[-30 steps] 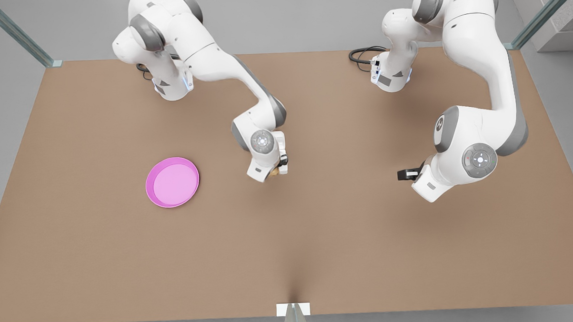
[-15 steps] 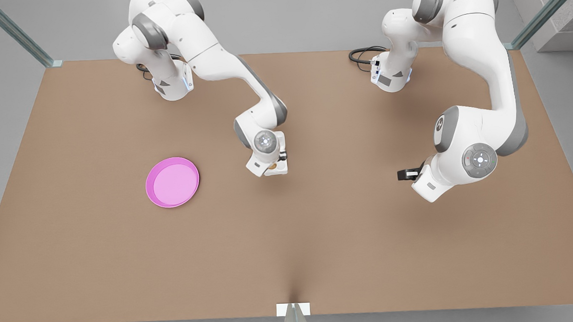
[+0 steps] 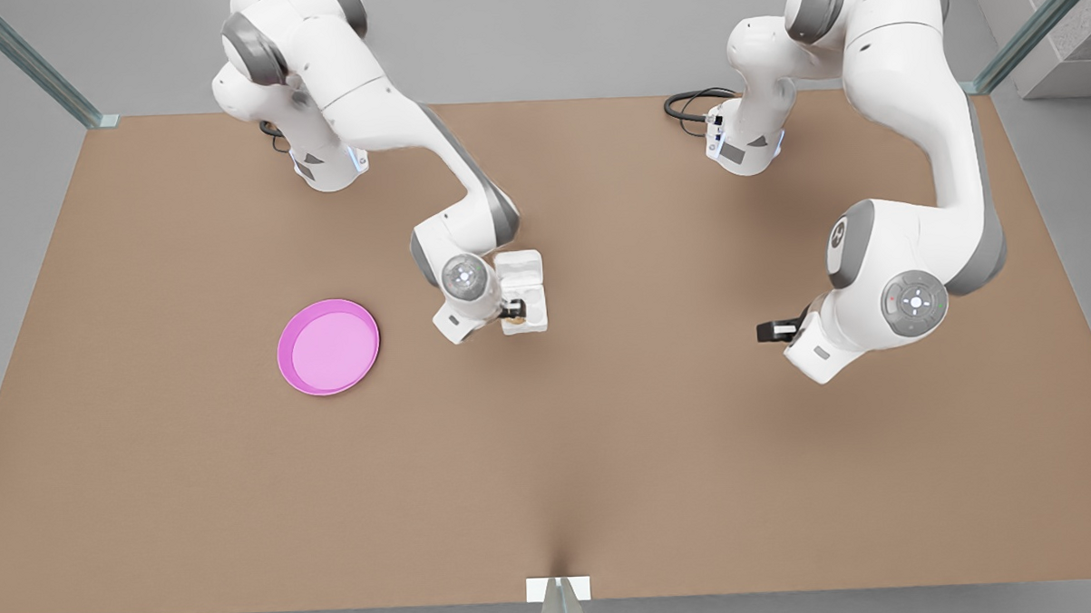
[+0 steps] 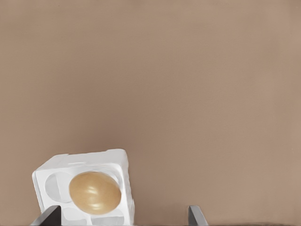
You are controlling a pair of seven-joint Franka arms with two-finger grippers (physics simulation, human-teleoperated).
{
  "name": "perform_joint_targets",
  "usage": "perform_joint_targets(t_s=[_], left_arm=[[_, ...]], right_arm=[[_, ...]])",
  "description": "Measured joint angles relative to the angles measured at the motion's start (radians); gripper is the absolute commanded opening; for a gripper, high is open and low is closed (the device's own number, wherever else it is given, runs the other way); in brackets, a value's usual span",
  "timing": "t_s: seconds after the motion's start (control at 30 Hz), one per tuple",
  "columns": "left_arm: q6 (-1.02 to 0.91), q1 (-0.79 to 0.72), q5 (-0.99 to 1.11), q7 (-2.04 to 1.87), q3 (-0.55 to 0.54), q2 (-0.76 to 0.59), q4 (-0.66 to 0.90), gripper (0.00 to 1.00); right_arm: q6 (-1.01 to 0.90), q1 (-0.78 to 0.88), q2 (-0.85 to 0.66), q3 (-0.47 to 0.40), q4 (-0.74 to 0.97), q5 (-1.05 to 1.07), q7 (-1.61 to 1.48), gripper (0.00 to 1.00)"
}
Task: Pack egg into the box and close the box lid
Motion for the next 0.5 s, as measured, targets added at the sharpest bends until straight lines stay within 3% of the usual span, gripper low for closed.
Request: perform_joint_targets(t_s=[0.03, 0.1, 0.23, 0.3, 0.33, 0.4, 0.5], left_arm=[[-0.007, 0.005, -0.006, -0.027, -0.116, -0.012, 0.008, 0.21], [-0.018, -0.101, -0.01, -0.111, -0.312, -0.023, 0.019, 0.21], [-0.027, -0.305, -0.006, -0.305, -0.439, -0.022, 0.03, 0.21], [0.004, -0.36, -0.012, -0.415, -0.456, 0.003, 0.024, 0.21], [0.023, -0.376, -0.015, -0.471, -0.459, 0.028, 0.023, 0.21], [0.071, -0.401, -0.016, -0.581, -0.456, 0.091, -0.006, 0.21], [0.166, -0.413, 0.012, -0.732, -0.452, 0.171, -0.053, 0.21]], right_arm=[[-0.015, -0.091, -0.069, 0.001, -0.042, -0.021, -0.012, 1.0], [-0.056, -0.322, -0.216, -0.003, -0.112, -0.108, -0.059, 1.0], [-0.182, -0.692, -0.385, 0.005, -0.009, -0.253, -0.185, 1.0], [-0.238, -0.901, -0.434, 0.153, 0.035, -0.279, -0.238, 1.0], [-0.265, -0.956, -0.426, 0.187, 0.077, -0.286, -0.261, 1.0], [-0.309, -0.955, -0.343, 0.211, 0.201, -0.294, -0.3, 1.0], [-0.366, -0.658, -0.288, 0.222, 0.273, -0.306, -0.351, 1.0]])
